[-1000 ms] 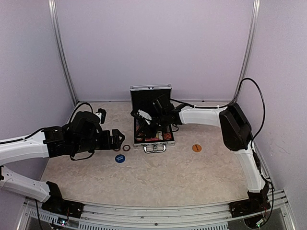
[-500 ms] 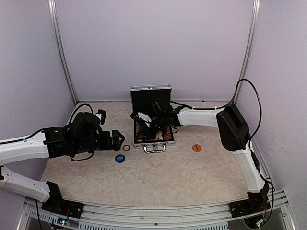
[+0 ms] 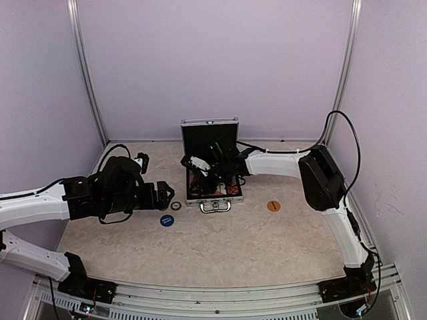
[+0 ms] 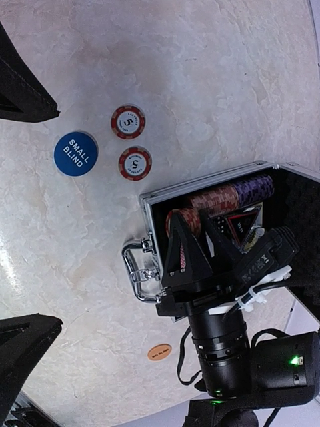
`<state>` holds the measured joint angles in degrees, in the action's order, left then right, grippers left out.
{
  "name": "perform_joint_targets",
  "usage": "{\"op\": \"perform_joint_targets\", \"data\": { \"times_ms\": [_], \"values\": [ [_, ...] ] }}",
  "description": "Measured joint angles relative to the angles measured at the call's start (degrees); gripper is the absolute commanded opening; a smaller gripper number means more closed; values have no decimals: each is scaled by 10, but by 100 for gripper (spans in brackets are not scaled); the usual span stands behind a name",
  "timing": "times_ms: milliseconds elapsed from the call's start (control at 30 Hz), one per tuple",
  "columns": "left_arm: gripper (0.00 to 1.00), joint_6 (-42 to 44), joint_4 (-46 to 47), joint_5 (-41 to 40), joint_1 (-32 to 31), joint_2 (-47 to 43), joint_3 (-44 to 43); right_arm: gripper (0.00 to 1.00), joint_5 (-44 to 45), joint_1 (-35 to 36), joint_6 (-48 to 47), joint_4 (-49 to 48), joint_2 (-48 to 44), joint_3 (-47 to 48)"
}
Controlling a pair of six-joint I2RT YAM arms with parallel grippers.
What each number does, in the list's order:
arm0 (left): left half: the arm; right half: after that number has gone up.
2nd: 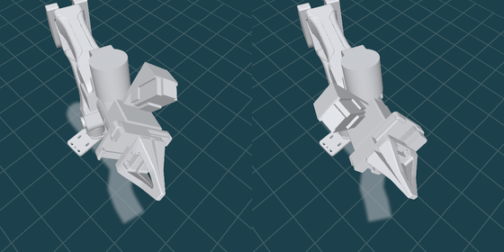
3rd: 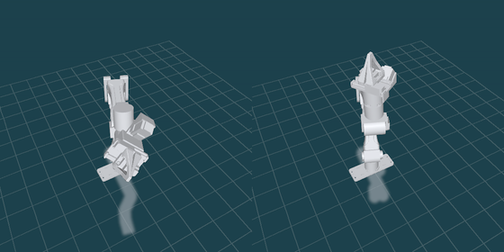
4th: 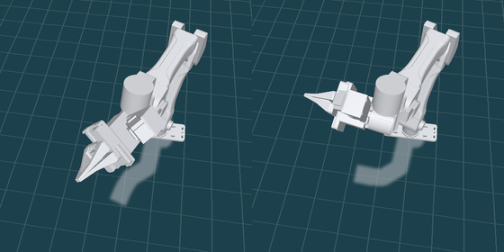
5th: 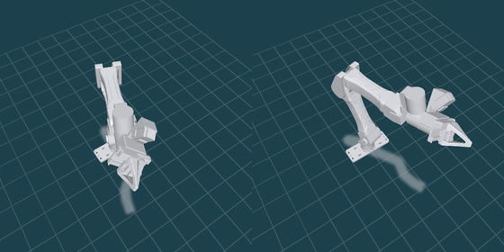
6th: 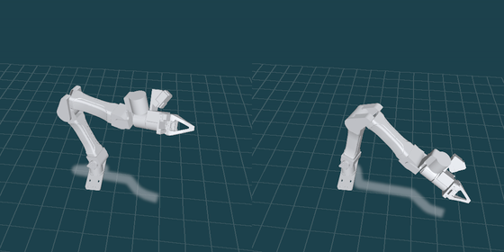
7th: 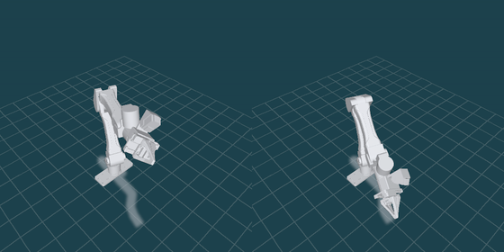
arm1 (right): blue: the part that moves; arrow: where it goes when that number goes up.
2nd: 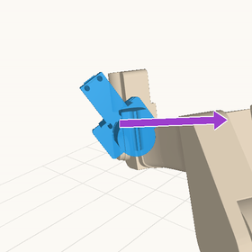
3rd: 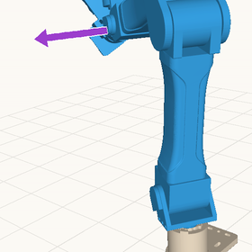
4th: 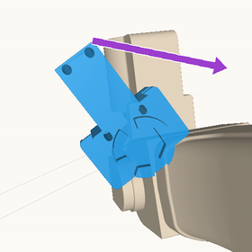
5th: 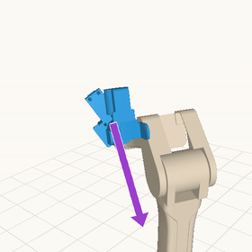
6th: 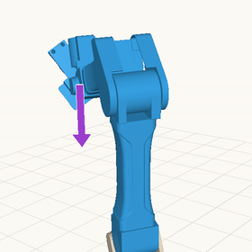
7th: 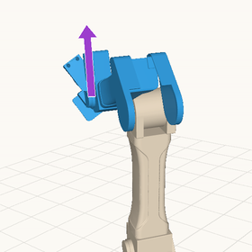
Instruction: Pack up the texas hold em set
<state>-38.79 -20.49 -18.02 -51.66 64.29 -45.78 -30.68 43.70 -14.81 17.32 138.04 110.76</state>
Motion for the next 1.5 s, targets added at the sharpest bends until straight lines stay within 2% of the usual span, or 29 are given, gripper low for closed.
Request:
{"op": "perform_joint_targets", "data": {
  "times_ms": [167, 433, 700, 967, 1500],
  "values": [
    [99, 0, 4, 1, 0, 9, 0, 47, 11, 5, -13, 0, 0, 0],
    [99, 0, 8, 7, 0, 20, 0, 51, 37, 15, -32, -2, 0, 0],
    [99, 0, 9, 9, 0, 23, 0, 65, 94, 19, -32, -9, -26, -33],
    [99, -4, 25, 13, 0, 23, 1, 67, 128, 19, -31, -14, -53, -85],
    [99, -13, 36, 16, 0, 23, 23, 67, 174, 27, 12, 4, -51, -63]
  ]
}}
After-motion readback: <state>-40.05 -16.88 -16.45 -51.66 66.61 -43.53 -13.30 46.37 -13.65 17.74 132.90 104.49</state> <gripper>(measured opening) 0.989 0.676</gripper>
